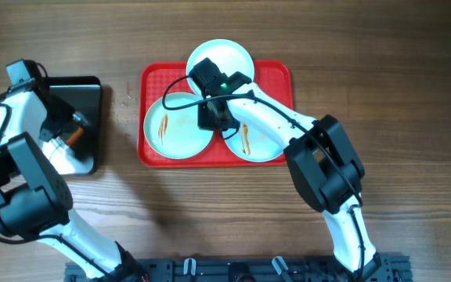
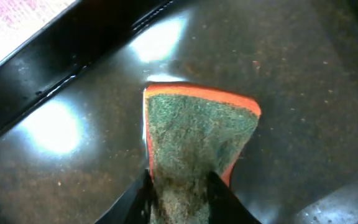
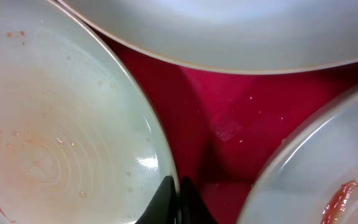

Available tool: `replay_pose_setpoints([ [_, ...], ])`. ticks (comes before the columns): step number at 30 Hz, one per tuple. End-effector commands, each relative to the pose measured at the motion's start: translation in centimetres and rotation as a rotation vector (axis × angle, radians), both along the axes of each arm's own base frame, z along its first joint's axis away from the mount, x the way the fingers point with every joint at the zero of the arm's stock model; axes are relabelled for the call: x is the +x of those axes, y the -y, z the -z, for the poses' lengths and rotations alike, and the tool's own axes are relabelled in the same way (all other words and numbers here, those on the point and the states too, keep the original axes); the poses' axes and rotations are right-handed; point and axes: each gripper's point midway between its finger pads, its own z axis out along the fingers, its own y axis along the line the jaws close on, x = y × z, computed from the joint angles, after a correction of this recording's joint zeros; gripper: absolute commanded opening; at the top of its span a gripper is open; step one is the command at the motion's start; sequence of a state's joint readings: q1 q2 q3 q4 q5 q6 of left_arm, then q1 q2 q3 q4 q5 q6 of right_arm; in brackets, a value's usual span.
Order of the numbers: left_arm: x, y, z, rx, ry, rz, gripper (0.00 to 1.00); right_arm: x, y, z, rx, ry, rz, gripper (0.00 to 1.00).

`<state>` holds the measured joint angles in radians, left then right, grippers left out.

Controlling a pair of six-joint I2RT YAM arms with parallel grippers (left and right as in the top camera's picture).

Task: Clean dirty plates on tray and stack at the side
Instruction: 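Grasp the green-orange sponge in the black tray with the left gripper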

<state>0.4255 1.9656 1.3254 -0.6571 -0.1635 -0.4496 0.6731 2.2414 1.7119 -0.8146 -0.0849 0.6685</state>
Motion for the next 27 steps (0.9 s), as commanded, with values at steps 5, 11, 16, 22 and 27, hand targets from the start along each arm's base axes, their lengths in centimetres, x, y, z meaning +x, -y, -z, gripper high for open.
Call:
replay_pose_setpoints([
  [5,-0.3,-0.2,1.2,0.007,-0.008,-0.005,0.34,0.5,-0.2,0.1,-0.015,0.025,-0.012,0.04],
  [11,-0.5,-0.1,1.6,0.007,-0.007,-0.005,0.29,0.5,-0.1,0.1,-0.016,0.025,-0.013,0.04],
  [16,-0.4,0.0,1.9,0.001,-0.009,-0.004,0.22,0.6,-0.2,0.1,-0.012,0.029,-0.012,0.04],
  [22,-0.7,0.5,3.5,-0.034,-0.037,0.002,0.25,0.6,-0.2,0.1,-0.013,0.029,-0.012,0.04],
  [27,-0.4,0.4,1.6,-0.026,-0.010,0.004,0.04,0.6,-0.2,0.1,-0.013,0.028,-0.013,0.05],
])
